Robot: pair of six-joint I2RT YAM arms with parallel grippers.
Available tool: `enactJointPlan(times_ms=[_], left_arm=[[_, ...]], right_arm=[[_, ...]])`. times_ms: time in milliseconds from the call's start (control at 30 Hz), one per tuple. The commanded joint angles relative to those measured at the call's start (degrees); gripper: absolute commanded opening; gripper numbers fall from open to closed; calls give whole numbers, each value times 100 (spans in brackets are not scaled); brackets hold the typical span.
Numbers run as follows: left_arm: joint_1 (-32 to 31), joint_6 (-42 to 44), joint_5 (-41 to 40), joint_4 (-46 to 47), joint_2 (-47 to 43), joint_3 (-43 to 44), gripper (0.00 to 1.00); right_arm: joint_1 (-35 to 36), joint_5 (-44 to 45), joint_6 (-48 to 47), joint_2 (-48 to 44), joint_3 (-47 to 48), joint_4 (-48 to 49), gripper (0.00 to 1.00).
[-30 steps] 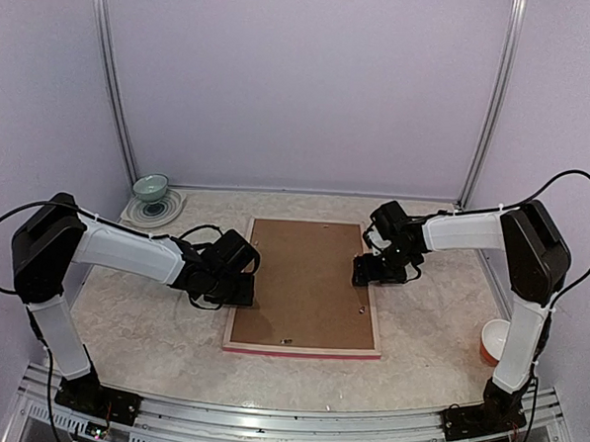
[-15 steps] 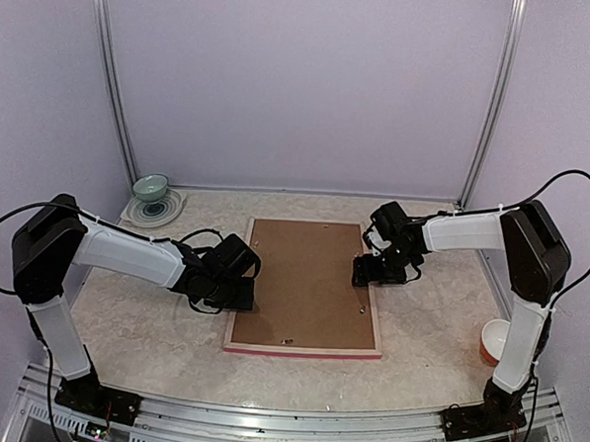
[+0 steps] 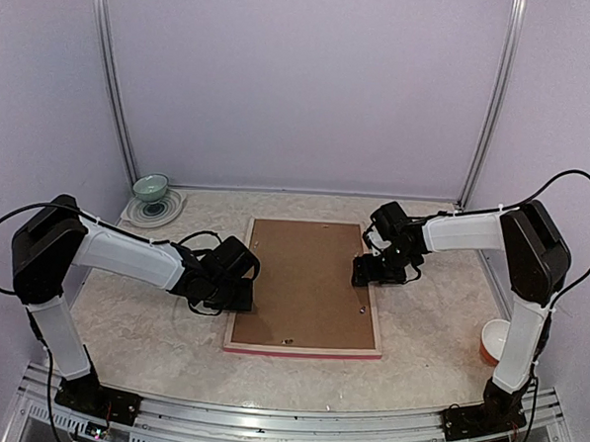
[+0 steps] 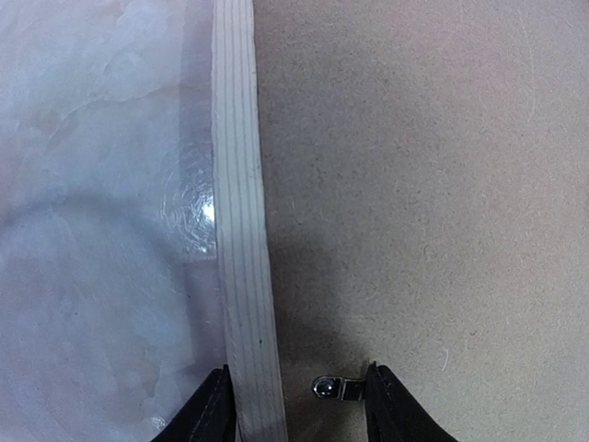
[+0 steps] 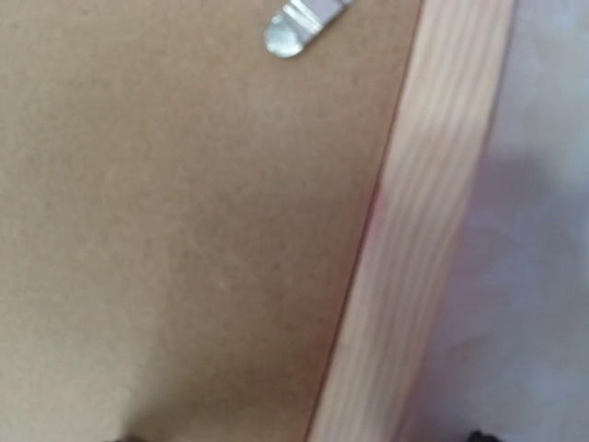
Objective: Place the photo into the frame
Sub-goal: Press the fastener onto the backboard.
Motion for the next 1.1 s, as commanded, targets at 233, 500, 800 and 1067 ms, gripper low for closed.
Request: enactJointPlan(times_ms=[233,500,800,1067], left_arm=[[-58,-47,48,-151,38,-234,46],[-58,-91,32,-244,-134,-299,44],[-65,-118,-51,-384,-303,-355,44],[-67,-124,-166,-374,-595,-246,44]], right_arm=[[2,-33,58,57,-78,39,80],[2,-25,57,51,-92,28,80],[2,-37,49,91,-69,29,80],[2,-40,50,122,-65,18,80]])
